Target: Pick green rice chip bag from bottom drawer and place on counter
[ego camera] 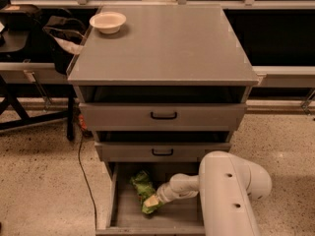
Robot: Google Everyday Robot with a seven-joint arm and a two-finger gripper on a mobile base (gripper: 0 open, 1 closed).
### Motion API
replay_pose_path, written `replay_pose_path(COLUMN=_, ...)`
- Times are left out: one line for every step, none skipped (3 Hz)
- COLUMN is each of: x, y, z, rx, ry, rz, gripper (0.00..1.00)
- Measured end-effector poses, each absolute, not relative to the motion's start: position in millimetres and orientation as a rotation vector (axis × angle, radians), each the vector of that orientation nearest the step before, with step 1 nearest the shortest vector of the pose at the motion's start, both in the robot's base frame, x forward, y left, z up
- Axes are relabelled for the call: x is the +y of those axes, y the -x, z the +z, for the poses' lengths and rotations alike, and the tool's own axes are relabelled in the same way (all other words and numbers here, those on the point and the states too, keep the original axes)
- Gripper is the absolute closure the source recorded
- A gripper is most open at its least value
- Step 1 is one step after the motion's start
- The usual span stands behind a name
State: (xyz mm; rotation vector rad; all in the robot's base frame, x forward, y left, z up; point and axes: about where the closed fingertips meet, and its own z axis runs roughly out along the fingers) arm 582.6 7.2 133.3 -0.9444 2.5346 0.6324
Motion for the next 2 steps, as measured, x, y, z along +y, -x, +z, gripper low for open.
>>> replay_pose_path(x=7.2, y=-582.6, z=133.3, rx=2.535, ry=0.944, rz=0.632, gripper=0.66)
replay_pose_path(x=7.2, y=-582.6, z=133.3, rx=2.535, ry=0.944, rz=0.632, gripper=0.89)
